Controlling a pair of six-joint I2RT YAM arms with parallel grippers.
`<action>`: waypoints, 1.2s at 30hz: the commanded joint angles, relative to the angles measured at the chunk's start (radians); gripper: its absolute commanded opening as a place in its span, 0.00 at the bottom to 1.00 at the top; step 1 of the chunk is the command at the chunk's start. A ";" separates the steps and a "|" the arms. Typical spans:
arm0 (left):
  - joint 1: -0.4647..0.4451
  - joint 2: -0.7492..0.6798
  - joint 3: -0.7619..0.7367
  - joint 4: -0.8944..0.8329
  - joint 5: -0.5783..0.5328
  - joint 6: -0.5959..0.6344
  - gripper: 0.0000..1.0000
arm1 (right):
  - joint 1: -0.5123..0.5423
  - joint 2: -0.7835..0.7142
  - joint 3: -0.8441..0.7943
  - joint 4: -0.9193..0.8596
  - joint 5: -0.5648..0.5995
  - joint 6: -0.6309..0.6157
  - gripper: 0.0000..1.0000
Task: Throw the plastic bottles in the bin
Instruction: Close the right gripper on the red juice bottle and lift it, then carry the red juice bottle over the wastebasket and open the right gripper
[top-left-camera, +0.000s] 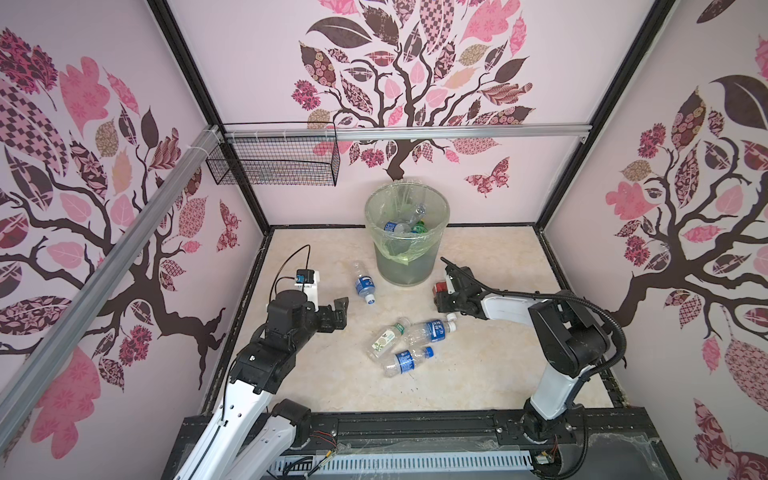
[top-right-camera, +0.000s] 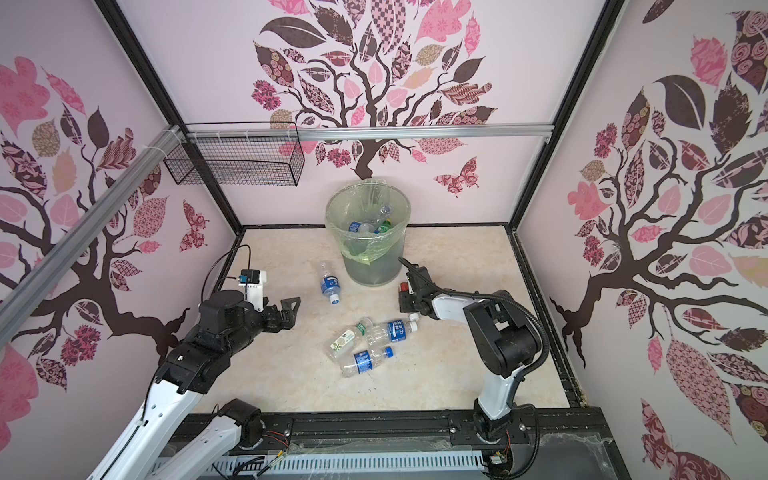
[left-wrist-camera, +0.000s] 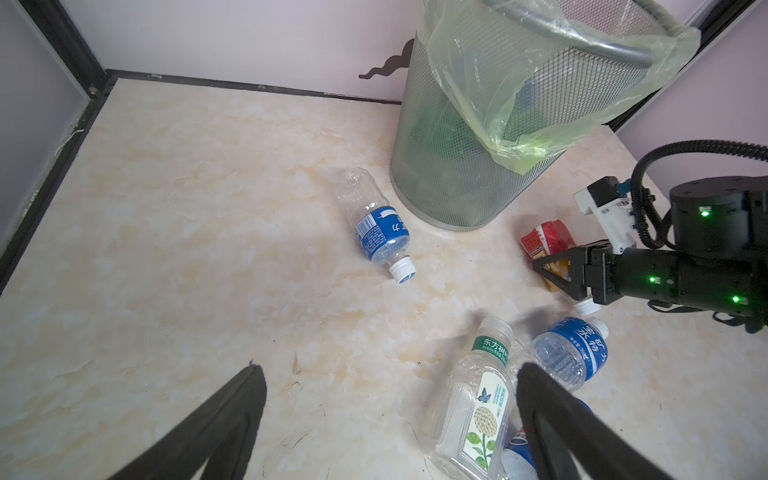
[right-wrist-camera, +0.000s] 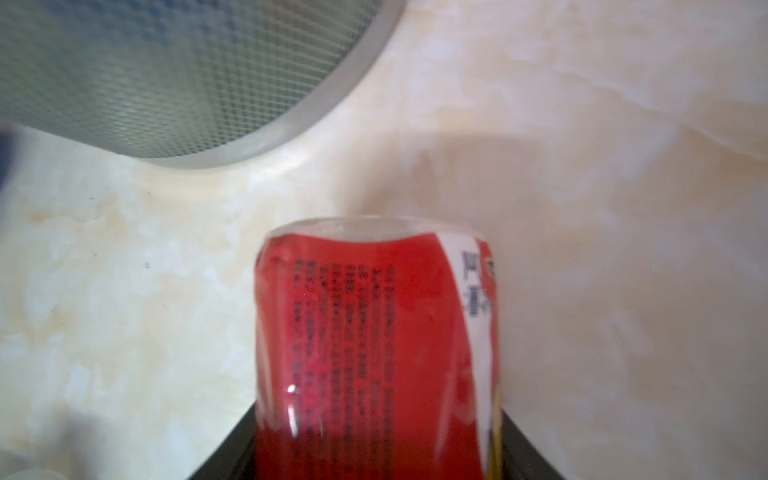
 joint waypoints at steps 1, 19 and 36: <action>0.004 0.001 -0.021 0.010 0.015 0.001 0.98 | -0.033 -0.081 -0.017 -0.004 0.030 0.040 0.57; 0.004 0.017 -0.021 0.015 0.043 0.002 0.98 | -0.045 -0.640 -0.092 -0.174 0.012 0.013 0.50; 0.004 0.021 -0.025 0.029 0.059 -0.008 0.97 | -0.045 -1.079 -0.250 -0.055 -0.176 0.017 0.54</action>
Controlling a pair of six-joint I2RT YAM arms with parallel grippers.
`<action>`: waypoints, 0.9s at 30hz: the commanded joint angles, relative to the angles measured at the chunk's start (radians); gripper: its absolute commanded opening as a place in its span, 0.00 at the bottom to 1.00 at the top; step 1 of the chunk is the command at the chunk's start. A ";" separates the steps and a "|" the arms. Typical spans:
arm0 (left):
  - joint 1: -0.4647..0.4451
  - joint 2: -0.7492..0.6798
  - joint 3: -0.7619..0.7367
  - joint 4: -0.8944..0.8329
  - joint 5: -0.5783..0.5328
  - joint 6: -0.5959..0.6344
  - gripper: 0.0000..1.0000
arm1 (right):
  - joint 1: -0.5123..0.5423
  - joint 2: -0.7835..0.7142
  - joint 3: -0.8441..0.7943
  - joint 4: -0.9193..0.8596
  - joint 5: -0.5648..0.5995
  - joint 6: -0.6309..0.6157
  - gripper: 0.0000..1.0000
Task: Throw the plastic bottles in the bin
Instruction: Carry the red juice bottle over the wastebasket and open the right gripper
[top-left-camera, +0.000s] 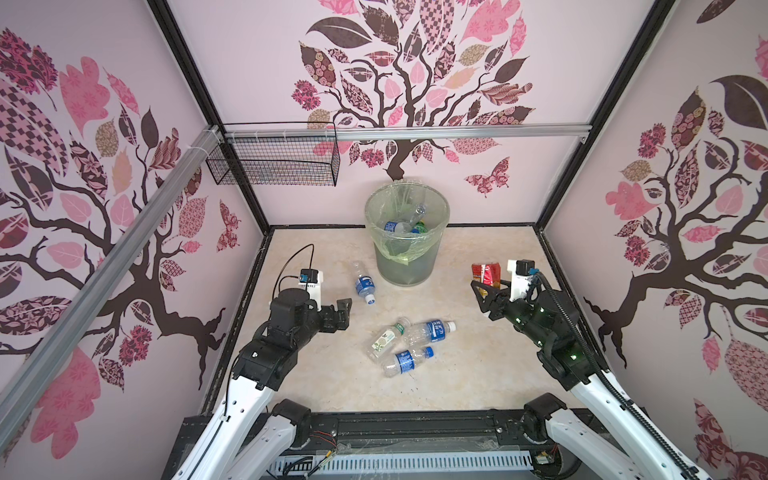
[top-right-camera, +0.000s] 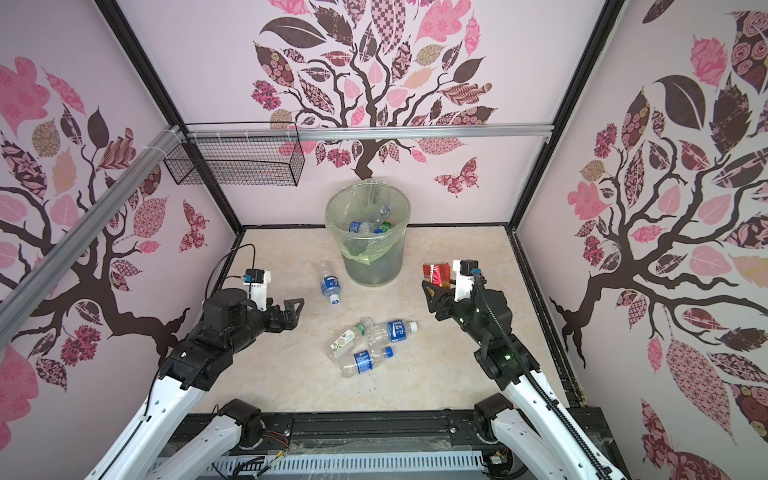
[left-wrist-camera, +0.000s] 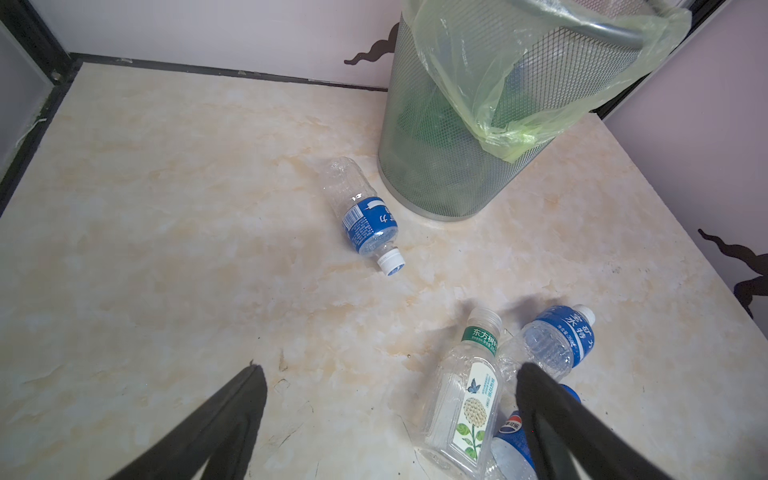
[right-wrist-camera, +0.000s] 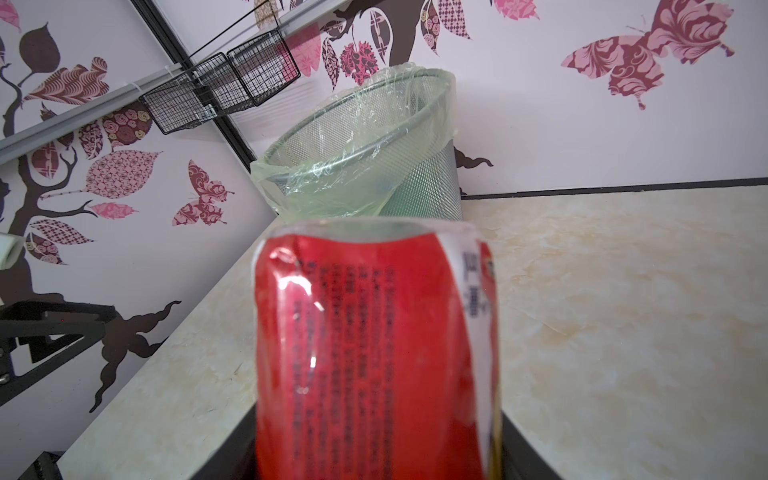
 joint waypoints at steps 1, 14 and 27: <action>0.004 -0.001 -0.024 0.024 0.013 -0.006 0.97 | 0.004 0.003 0.019 0.011 -0.028 0.000 0.54; 0.003 0.016 -0.022 0.054 0.035 -0.011 0.96 | 0.004 0.674 0.758 0.031 -0.148 -0.006 0.58; -0.003 0.041 0.005 0.021 0.135 0.014 0.98 | 0.015 0.931 1.074 -0.138 -0.091 -0.062 0.91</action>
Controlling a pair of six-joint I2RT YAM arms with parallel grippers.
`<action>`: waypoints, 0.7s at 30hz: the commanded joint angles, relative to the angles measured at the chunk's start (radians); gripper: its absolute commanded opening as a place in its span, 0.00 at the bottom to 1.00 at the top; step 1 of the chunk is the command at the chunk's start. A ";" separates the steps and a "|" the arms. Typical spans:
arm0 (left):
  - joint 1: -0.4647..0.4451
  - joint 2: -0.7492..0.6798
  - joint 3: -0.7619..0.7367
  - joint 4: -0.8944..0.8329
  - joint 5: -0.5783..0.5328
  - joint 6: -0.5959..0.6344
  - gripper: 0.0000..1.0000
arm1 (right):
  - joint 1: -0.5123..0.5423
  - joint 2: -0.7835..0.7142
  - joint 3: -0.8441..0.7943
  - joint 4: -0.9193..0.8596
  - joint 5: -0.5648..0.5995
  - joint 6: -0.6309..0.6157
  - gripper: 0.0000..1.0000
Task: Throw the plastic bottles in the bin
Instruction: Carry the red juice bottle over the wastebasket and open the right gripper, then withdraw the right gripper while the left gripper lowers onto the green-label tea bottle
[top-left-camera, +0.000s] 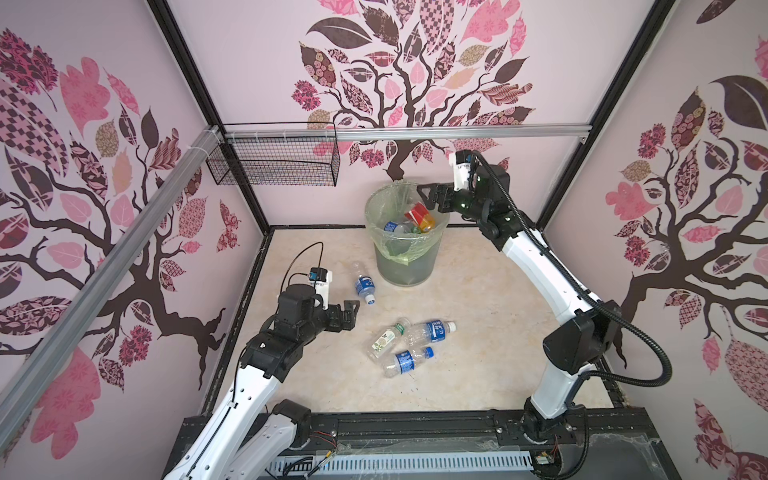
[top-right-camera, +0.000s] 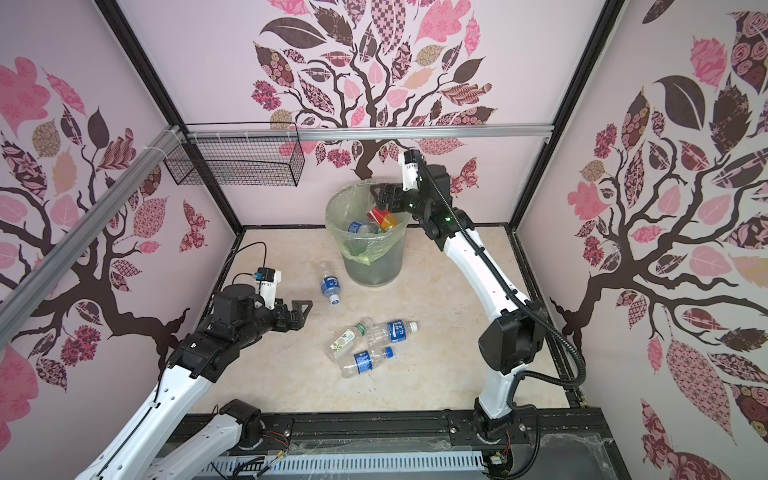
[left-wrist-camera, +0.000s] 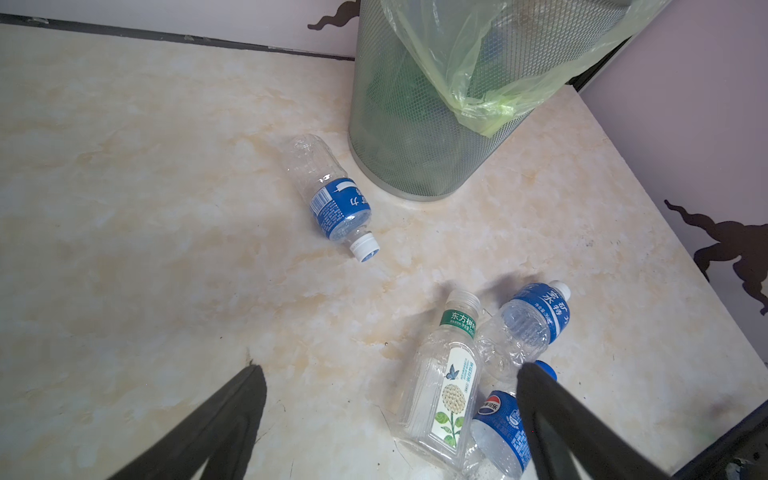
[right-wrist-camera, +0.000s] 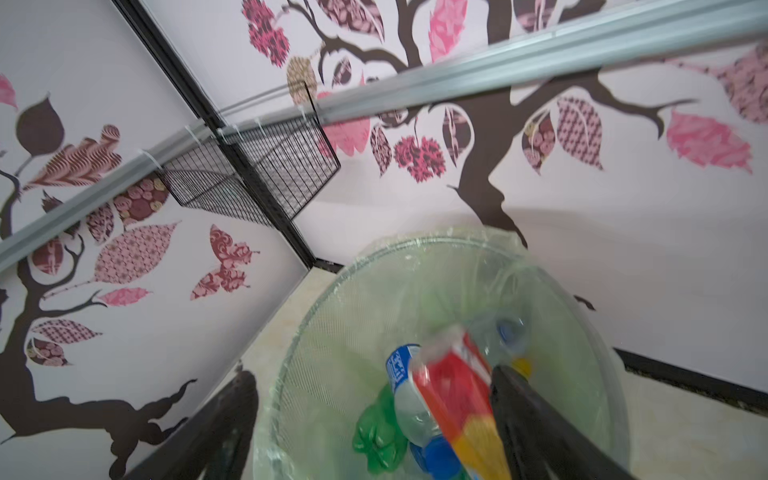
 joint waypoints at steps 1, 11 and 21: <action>-0.003 -0.017 0.008 -0.001 0.043 0.017 0.98 | 0.003 -0.187 -0.169 0.061 0.042 -0.020 0.91; -0.099 0.094 0.003 -0.006 0.142 0.025 0.93 | 0.003 -0.659 -0.628 0.082 0.140 -0.039 0.95; -0.218 0.239 -0.015 0.026 0.093 -0.034 0.88 | 0.002 -0.885 -0.982 0.040 0.221 -0.003 0.96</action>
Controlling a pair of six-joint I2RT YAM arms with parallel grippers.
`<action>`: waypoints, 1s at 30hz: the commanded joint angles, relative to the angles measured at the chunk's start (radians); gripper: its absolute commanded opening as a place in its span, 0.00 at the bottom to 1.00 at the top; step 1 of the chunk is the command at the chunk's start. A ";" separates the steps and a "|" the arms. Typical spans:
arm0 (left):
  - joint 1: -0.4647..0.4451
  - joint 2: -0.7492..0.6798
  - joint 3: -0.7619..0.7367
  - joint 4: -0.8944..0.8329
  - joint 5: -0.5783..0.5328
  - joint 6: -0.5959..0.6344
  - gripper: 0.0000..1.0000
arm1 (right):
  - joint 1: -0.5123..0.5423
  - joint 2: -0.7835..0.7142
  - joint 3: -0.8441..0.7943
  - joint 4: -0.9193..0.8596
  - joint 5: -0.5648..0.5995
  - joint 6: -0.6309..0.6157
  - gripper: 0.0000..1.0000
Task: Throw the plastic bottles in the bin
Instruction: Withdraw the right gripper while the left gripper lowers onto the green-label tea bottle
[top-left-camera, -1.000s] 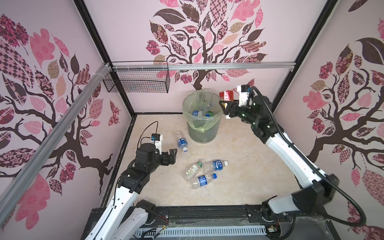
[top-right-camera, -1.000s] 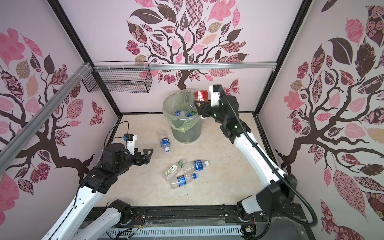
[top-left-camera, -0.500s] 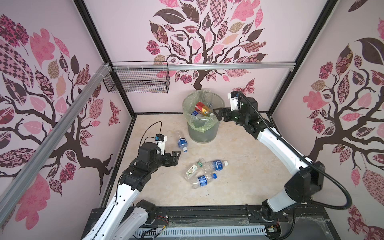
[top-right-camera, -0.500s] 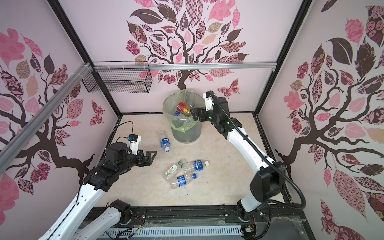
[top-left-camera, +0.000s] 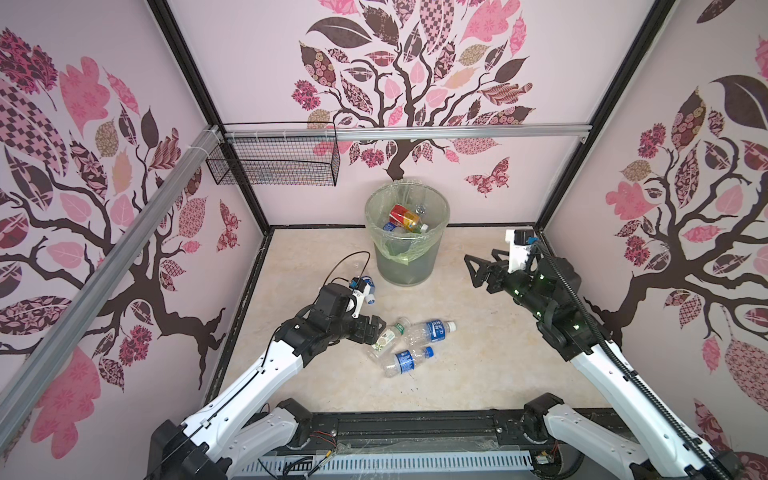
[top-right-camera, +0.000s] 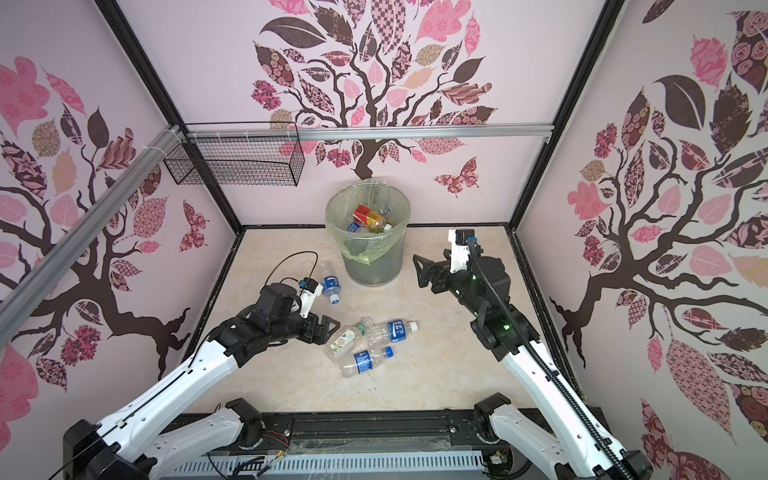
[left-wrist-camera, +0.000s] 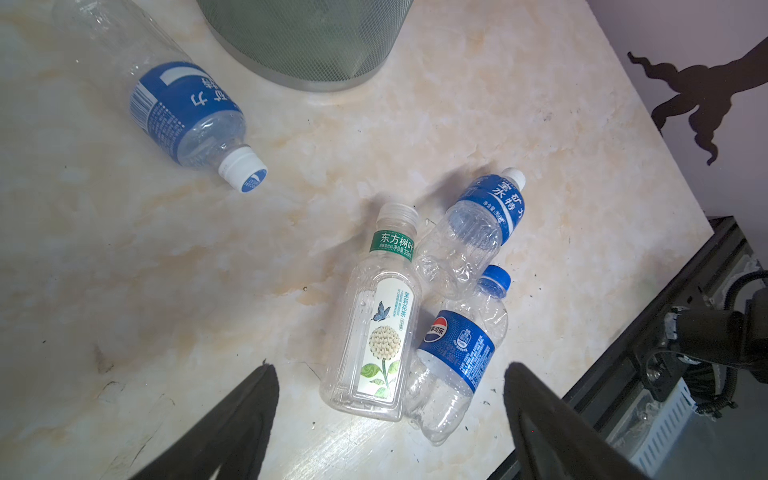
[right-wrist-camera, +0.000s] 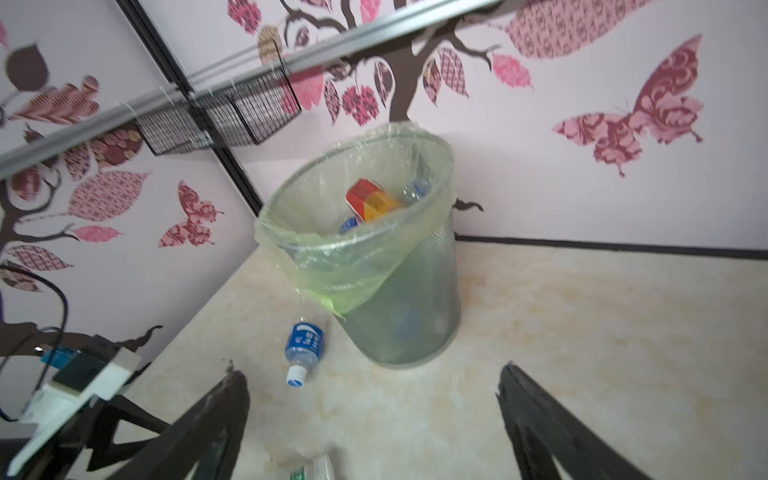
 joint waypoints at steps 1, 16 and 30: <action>-0.012 0.015 -0.027 0.049 0.011 -0.042 0.88 | 0.002 -0.024 -0.073 -0.037 0.035 0.029 0.96; -0.201 0.313 0.017 0.063 -0.207 -0.018 0.89 | 0.002 -0.126 -0.296 -0.019 -0.027 0.120 0.97; -0.222 0.449 0.007 0.145 -0.217 0.023 0.82 | 0.002 -0.132 -0.321 0.004 -0.085 0.155 0.97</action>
